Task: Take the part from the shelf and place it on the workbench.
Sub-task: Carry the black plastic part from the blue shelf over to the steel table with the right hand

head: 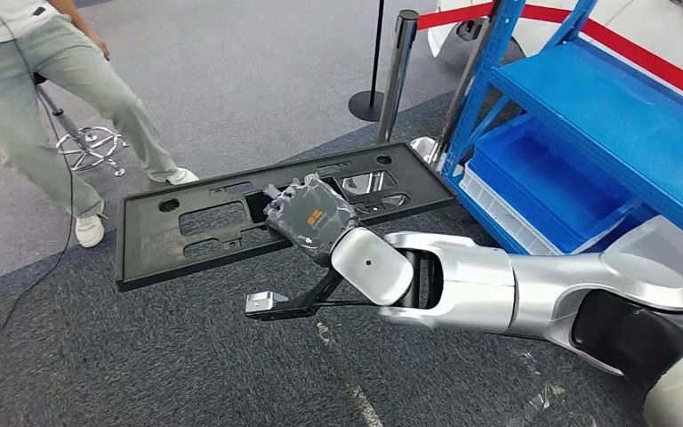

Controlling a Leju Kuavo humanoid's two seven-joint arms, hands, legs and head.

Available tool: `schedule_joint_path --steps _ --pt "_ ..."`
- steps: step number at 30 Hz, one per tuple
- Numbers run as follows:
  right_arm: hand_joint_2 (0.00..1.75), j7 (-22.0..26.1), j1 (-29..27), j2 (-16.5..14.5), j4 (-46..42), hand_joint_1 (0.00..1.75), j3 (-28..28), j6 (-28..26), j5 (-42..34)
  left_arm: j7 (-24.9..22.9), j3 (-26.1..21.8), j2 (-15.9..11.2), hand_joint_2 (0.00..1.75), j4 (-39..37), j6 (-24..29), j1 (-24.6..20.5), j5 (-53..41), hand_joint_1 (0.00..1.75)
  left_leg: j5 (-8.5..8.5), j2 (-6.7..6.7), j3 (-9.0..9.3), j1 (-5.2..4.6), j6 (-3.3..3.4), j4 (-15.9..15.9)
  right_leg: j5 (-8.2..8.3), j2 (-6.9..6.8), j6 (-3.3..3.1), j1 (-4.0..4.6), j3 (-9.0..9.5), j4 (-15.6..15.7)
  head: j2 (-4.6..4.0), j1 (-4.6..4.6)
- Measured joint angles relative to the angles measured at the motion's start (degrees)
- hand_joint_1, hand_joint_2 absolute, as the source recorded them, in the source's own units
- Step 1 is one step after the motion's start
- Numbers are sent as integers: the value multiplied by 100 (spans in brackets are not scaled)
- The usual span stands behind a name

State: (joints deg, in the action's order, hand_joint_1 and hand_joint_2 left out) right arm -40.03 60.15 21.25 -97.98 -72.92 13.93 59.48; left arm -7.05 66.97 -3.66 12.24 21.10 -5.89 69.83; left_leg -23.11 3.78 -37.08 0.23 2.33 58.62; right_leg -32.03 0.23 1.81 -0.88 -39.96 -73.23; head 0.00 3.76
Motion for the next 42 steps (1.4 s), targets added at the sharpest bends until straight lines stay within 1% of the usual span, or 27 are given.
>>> schedule_joint_path --steps 2,3,5,7,9,11,12,14,15,17,19,20,22,23,25,27,28,29,30,31,33,35,37,38,40,41,42 --pt "175 1 -3 2 1 175 0 11 1 -7 0 3 175 0 -5 1 0 0 -22 167 -6 1 -19 41 430 189 -38 -16 249 685 0 -1" --pt "175 0 -2 3 -1 175 0 14 2 -20 0 7 175 0 -9 0 0 0 -31 242 -25 -1 -37 68 552 314 -55 -29 380 1011 0 -7" --pt "175 -1 -9 6 -4 175 1 22 5 -56 0 12 175 0 -10 9 0 0 -17 375 -84 22 -99 83 587 444 -75 -26 499 1293 0 -11" --pt "175 0 -12 4 -11 175 4 34 15 -81 0 7 175 -1 -3 26 0 0 17 498 -130 50 -172 57 603 309 -105 -22 543 1363 0 -6" --pt "175 -2 -4 3 -17 175 9 45 25 -88 1 8 175 1 4 42 0 0 -71 309 -210 30 -232 202 630 148 -163 -52 614 1448 0 -23" --pt "175 -4 4 4 -19 175 13 52 34 -85 2 15 175 2 5 35 0 0 -346 -85 -474 27 -294 770 632 -9 -204 -48 671 1488 0 -50" --pt "175 -4 3 4 -20 175 14 55 37 -82 2 16 175 2 6 26 0 0 -483 -210 -655 47 -321 1131 623 -91 -213 -36 682 1487 0 -61" --pt "175 -1 -8 4 -20 175 13 64 38 -77 1 15 175 2 4 17 0 0 -522 -319 -854 82 -359 1491 597 -252 -212 -30 702 1476 0 -62" --pt "175 1 -12 4 -21 175 13 70 38 -77 0 15 175 2 2 16 0 0 -408 -356 -800 94 -369 1370 578 -331 -204 -35 714 1468 0 -62" --pt "175 1 -9 4 -22 175 13 85 38 -78 0 13 175 2 1 19 0 0 -92 -548 -443 93 -376 678 532 -474 -164 -43 748 1449 0 -63" --pt "175 1 -3 5 -22 175 15 93 36 -79 1 12 175 2 1 12 0 0 51 -731 -163 49 -317 147 485 -591 -100 -13 772 1434 0 -63" --pt "175 1 -1 5 -22 175 16 95 32 -79 1 12 175 2 1 9 0 0 40 -749 -131 22 -277 66 471 -647 -69 10 784 1439 0 -60" --pt "175 1 -4 3 -22 175 16 91 16 -80 1 9 175 2 2 9 0 0 58 -599 -133 11 -180 42 452 -759 -5 25 813 1470 0 -51" --pt "175 1 -6 2 -19 175 15 85 8 -80 1 8 175 2 3 13 0 0 69 -528 -122 18 -145 16 415 -729 25 14 821 1451 0 -43" --pt "175 -2 -8 6 -10 175 15 54 -2 -78 0 4 175 2 5 13 0 0 92 -401 -94 38 -69 -31 183 -461 48 -13 674 1107 0 -23" --pt "175 -4 -26 15 3 175 15 41 -2 -74 1 4 175 2 13 13 0 0 93 -271 -95 27 -20 -33 -152 -150 30 -9 304 368 0 -8" --pt "175 -3 -38 19 7 175 15 52 -6 -73 2 3 175 2 19 11 0 0 94 -193 -98 19 -7 -26 -242 -83 24 -4 124 48 0 -4" --pt "175 -2 -47 19 9 175 15 70 -12 -72 2 2 175 2 26 8 0 0 91 -107 -101 12 -1 -15 -225 -45 18 0 20 -102 0 -4" --pt "175 -1 -45 19 9 175 15 95 -20 -72 2 1 175 2 35 5 0 0 88 -17 -102 6 -1 0 -99 -19 7 0 20 -31 0 -3" --pt "175 1 -33 19 9 175 15 123 -32 -74 2 1 175 2 40 2 0 0 85 75 -102 3 -6 16 106 27 -9 -4 116 239 0 -3" --pt "175 0 12 19 9 175 15 174 -64 -81 1 1 175 2 46 3 0 0 74 243 -123 -2 -30 58 447 263 -46 -23 407 965 0 -4" --pt "175 -1 59 15 8 175 16 194 -133 -91 0 1 175 2 51 9 0 0 87 380 -172 7 -86 76 530 414 -62 -22 563 1317 0 -4" --pt "175 1 96 -8 7 175 18 207 -227 -93 1 -2 175 2 55 26 0 0 124 506 -210 32 -162 55 544 303 -94 -8 598 1355 0 2" --pt "175 2 113 -23 10 175 18 213 -265 -90 1 -2 175 2 54 40 0 0 115 453 -232 33 -190 77 560 225 -126 -10 619 1384 0 3" --pt "175 -1 149 -46 19 175 26 215 -308 -81 2 -1 175 2 52 50 0 0 -58 128 -376 22 -243 365 587 65 -195 -23 670 1445 0 -21" --pt "175 -4 159 -48 25 175 31 216 -317 -69 2 2 175 2 50 46 0 0 -221 -86 -520 21 -268 674 587 -10 -217 -7 686 1457 0 -32" --pt "175 -5 162 -49 30 175 36 221 -327 -47 2 3 175 2 47 37 0 0 -389 -213 -695 31 -297 1041 581 -88 -234 5 694 1459 0 -43"
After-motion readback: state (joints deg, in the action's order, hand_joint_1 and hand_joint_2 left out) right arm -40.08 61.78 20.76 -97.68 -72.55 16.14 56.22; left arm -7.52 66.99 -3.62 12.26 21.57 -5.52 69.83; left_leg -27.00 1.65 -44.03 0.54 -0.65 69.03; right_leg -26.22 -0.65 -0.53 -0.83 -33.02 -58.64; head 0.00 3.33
